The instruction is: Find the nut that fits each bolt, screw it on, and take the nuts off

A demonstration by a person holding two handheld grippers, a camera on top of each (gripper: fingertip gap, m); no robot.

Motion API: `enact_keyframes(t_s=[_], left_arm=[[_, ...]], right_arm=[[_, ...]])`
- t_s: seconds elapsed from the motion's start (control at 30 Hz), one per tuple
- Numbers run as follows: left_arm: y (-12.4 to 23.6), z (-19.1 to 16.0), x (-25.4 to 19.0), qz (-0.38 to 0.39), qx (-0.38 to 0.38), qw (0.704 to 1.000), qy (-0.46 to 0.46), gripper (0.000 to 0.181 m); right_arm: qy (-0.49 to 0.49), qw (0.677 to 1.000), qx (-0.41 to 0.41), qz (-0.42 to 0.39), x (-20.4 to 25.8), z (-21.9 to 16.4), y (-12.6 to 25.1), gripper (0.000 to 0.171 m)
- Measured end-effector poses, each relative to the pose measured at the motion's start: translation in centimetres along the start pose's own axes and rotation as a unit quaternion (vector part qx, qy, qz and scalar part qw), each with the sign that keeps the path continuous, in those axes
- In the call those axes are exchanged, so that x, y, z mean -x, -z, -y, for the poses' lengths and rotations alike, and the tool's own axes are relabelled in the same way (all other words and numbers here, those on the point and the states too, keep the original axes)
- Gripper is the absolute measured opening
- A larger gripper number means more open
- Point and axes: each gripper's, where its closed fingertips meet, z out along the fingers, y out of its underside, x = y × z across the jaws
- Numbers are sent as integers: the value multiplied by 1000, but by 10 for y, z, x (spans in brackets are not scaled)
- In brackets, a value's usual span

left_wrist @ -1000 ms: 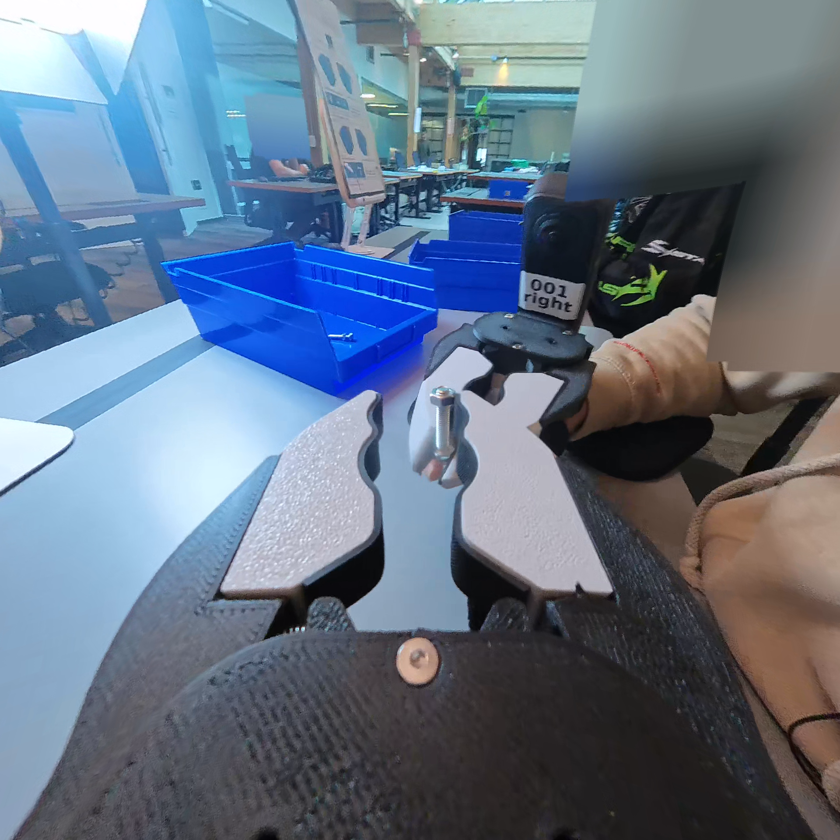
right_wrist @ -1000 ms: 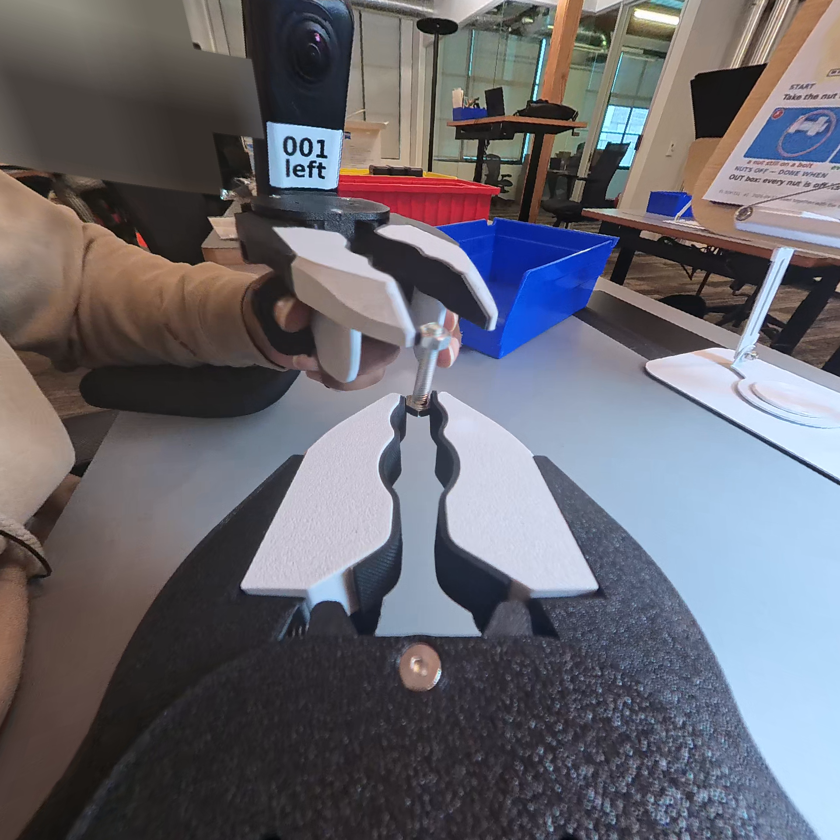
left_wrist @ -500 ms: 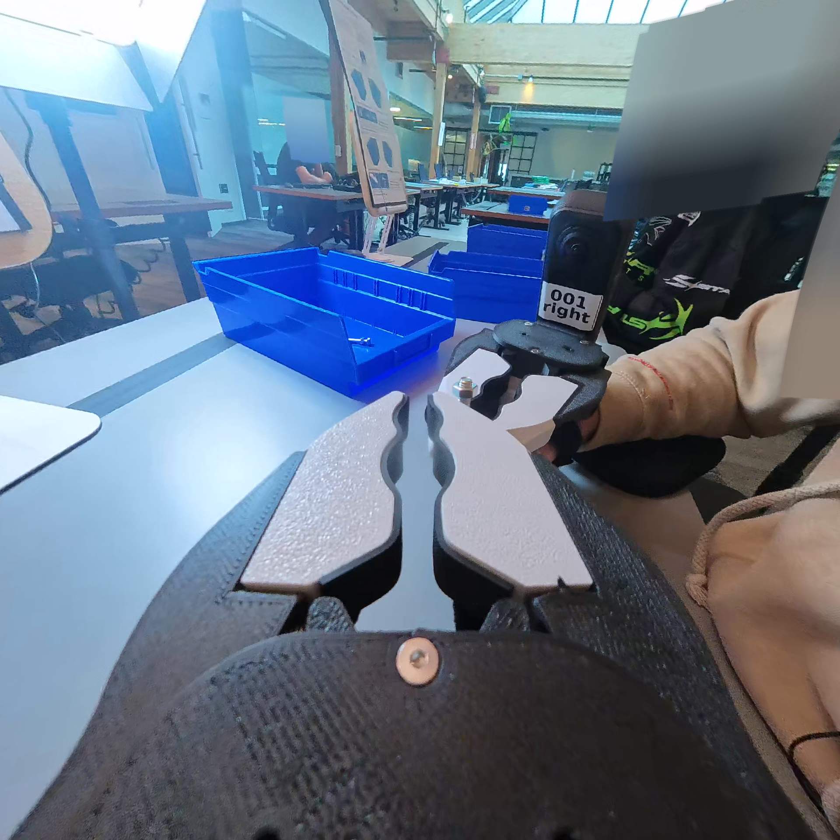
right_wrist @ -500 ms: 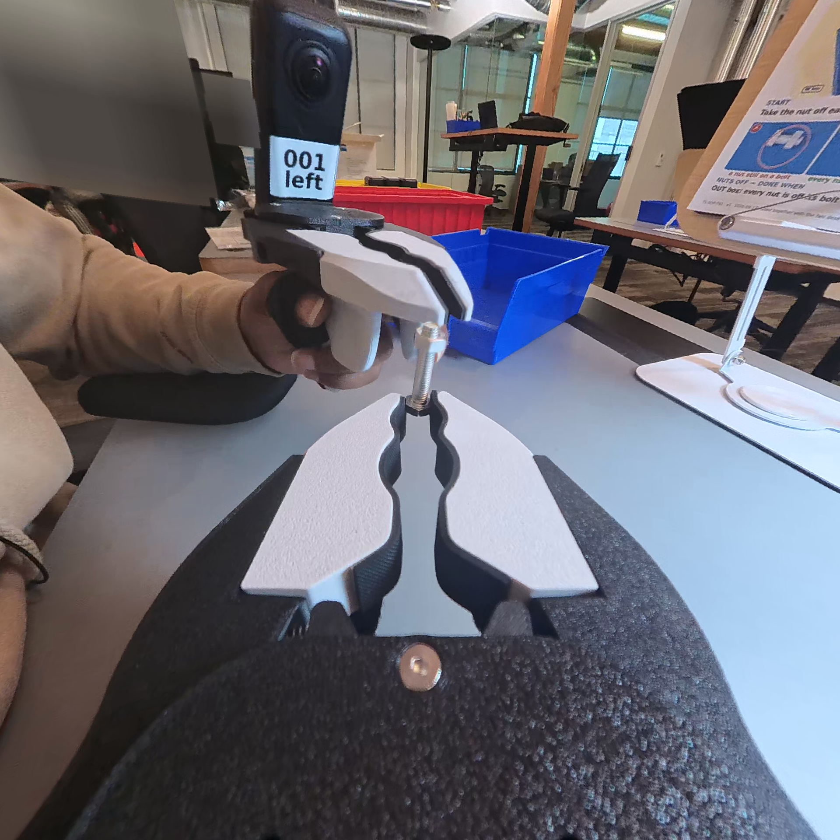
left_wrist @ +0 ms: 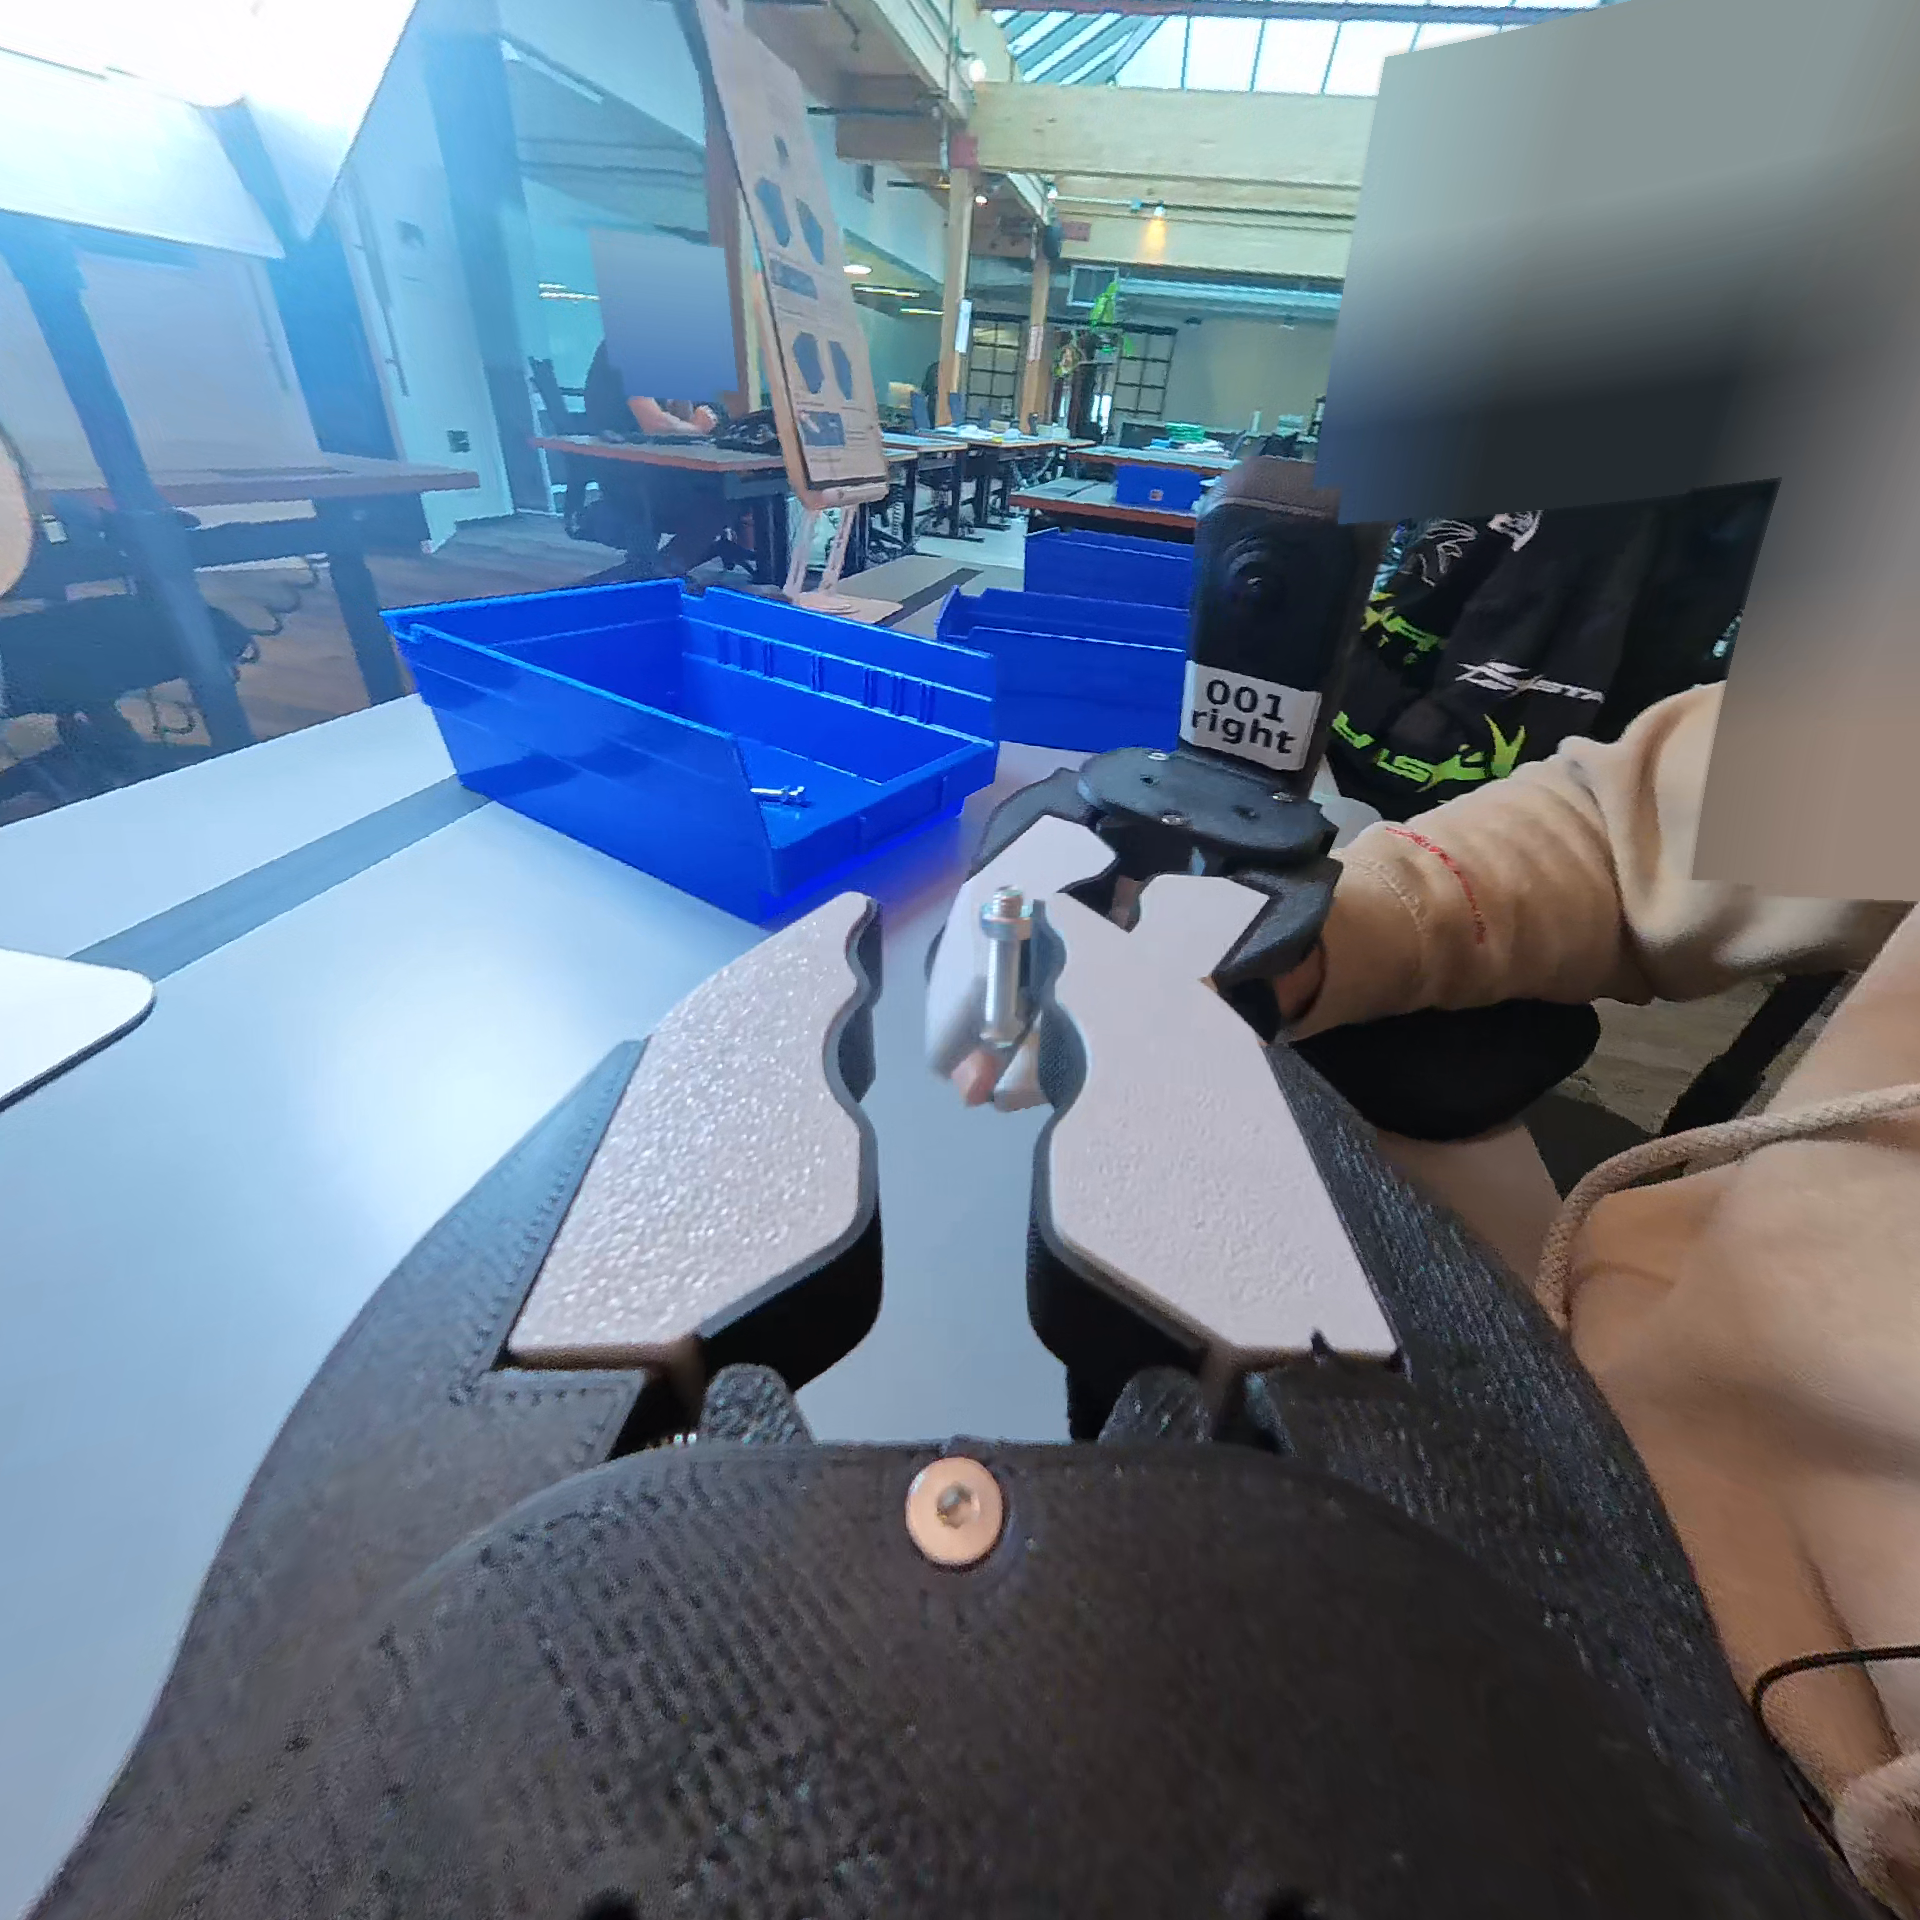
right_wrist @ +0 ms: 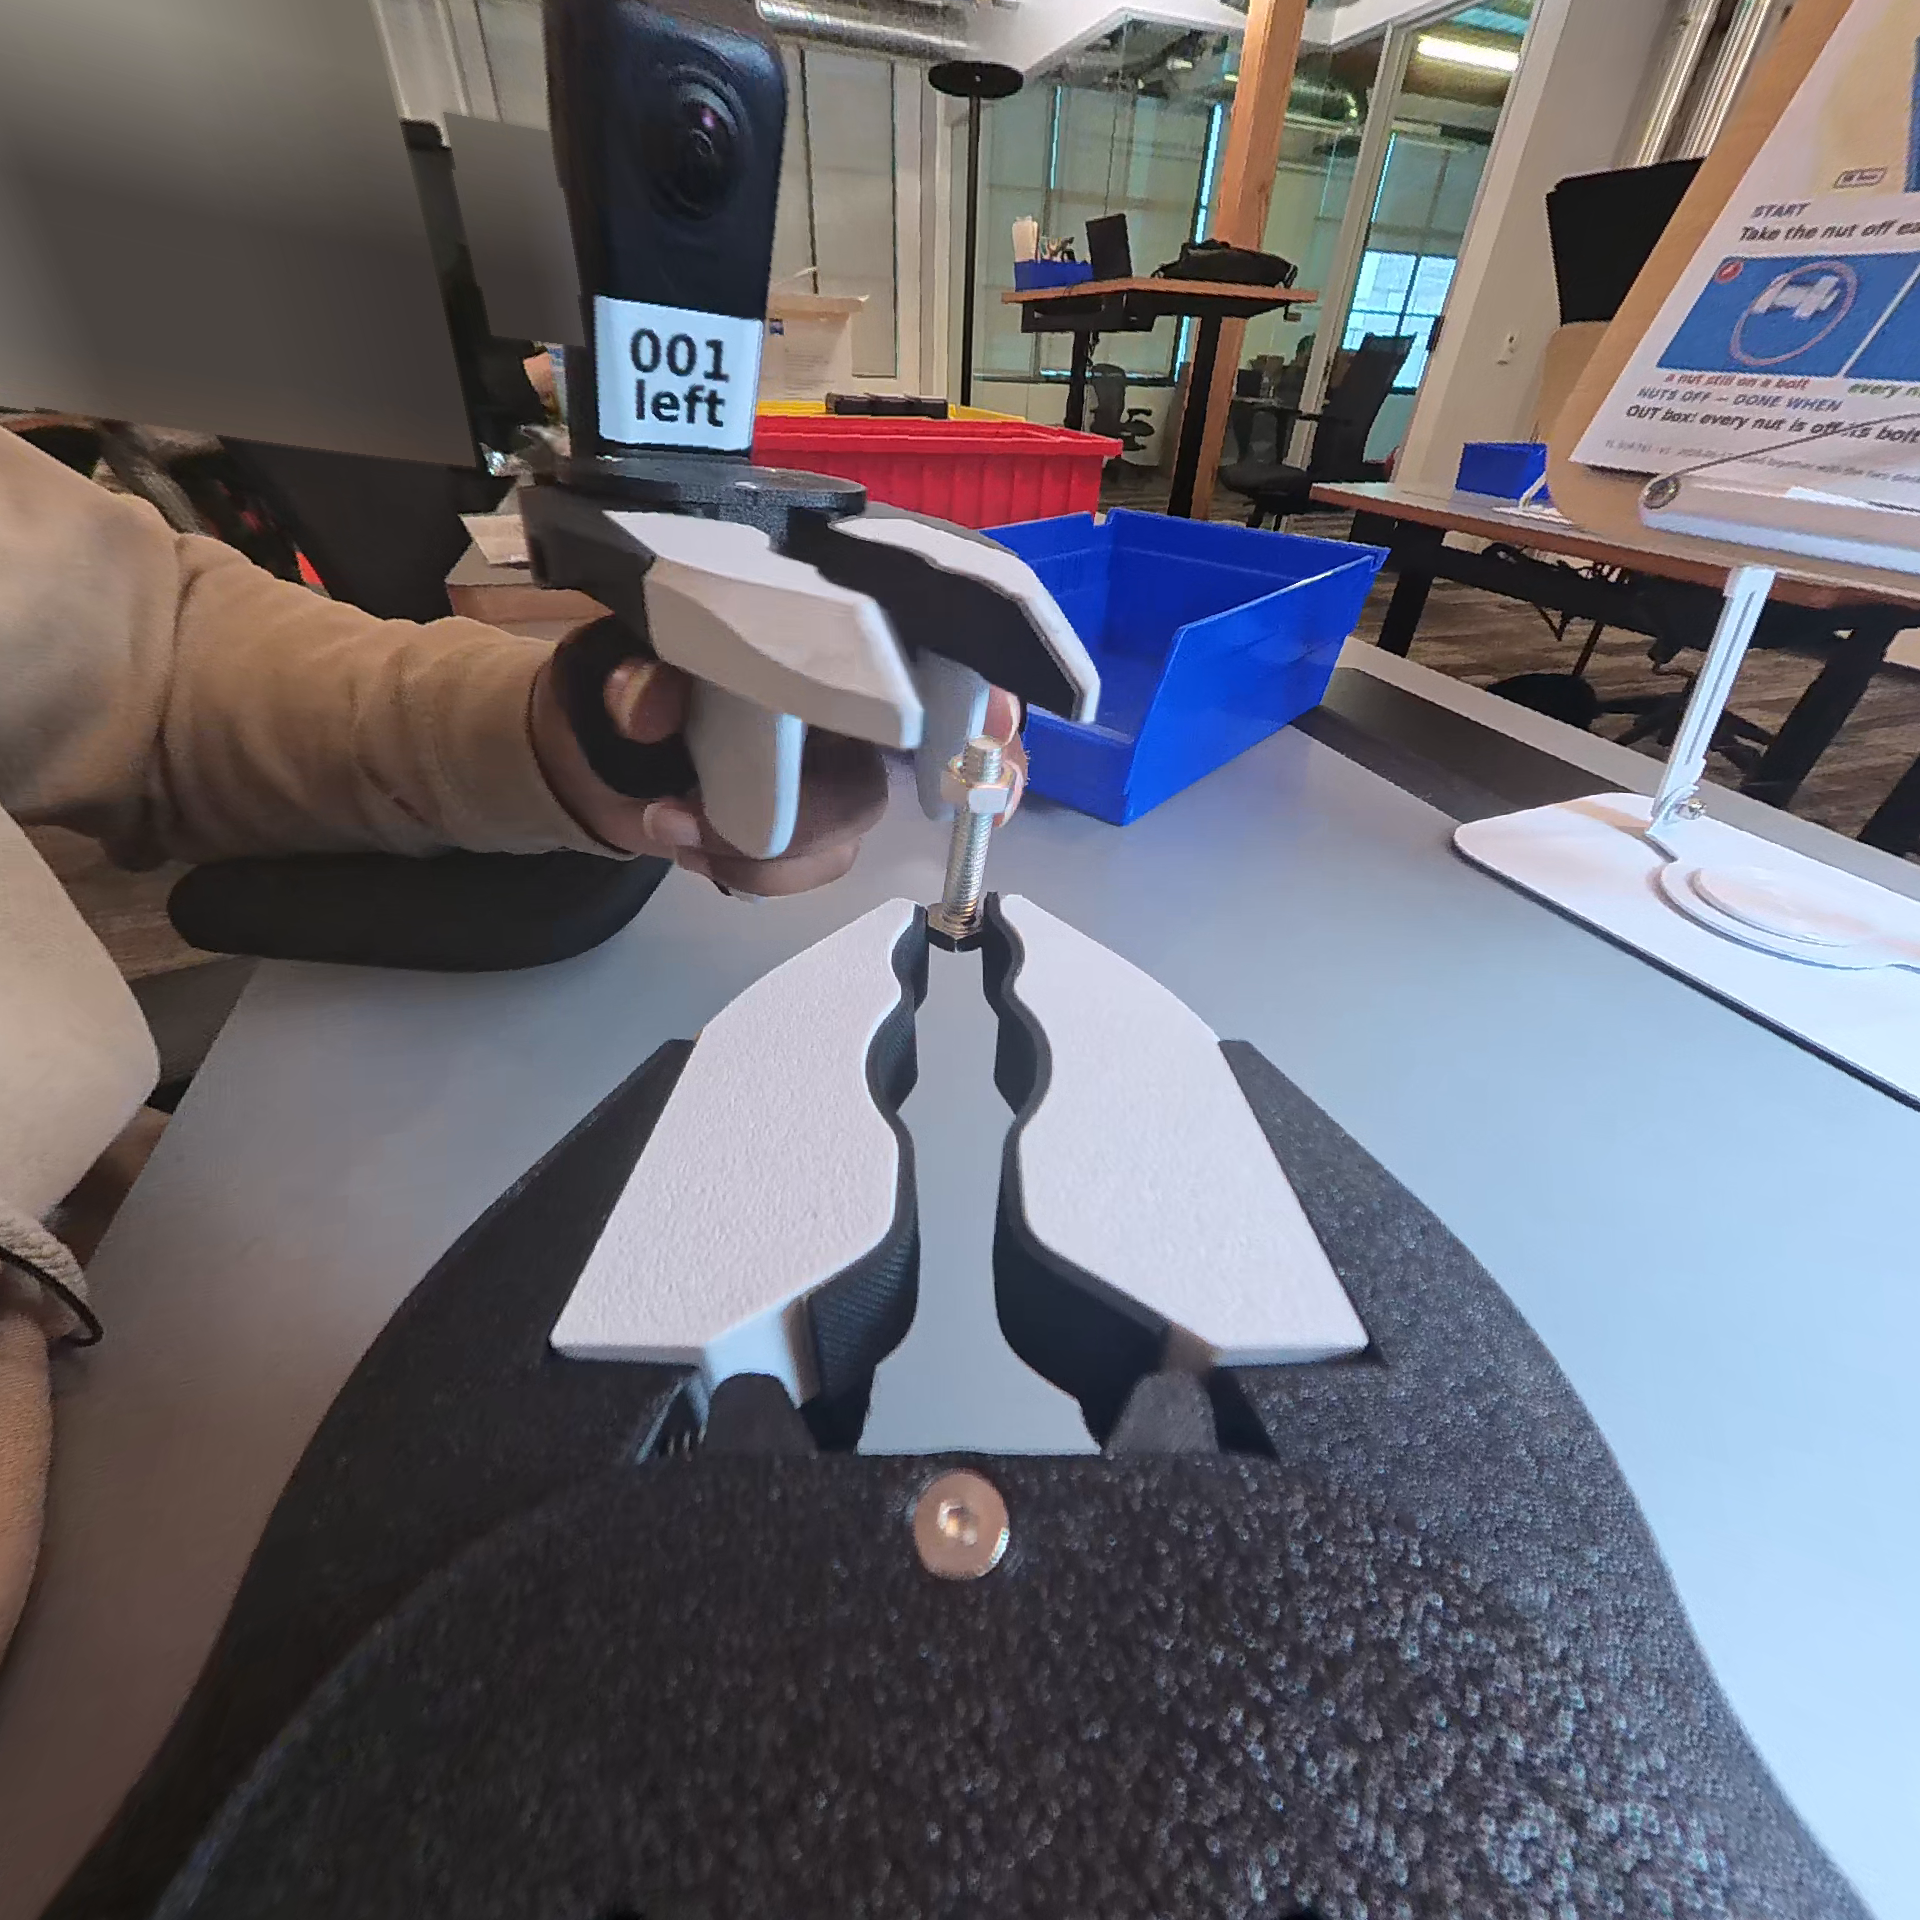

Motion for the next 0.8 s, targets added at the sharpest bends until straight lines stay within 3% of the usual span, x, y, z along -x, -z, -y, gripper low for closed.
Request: enact_keyframes(t_s=[0.1, 0.2, 0.4, 0.57, 0.73, 0.8], left_arm=[[-4, -6, 1, 11, 17, 1000, -10, 29], [3, -3, 13, 35, 8, 999, 1, 7], [-3, -1, -4, -3, 5, 1000, -9, 31], [3, -1, 14, 34, 3, 999, 7, 8], [-2, 0, -2, 1, 0, 1000, -6, 30], [-6, -5, -1, 13, 16, 1000, -18, 30]], right_arm=[[1, 1000, 1, 2, 1, 0, -1, 10], [-3, 1000, -7, 1, 0, 3, 2, 10], [-2, 1000, 0, -1, -1, 0, 0, 10], [-3, 1000, -7, 0, -1, 3, 2, 10], [-3, 1000, -2, -2, -1, 1, 0, 10], [-2, 1000, -2, 0, 0, 1, 0, 10]])
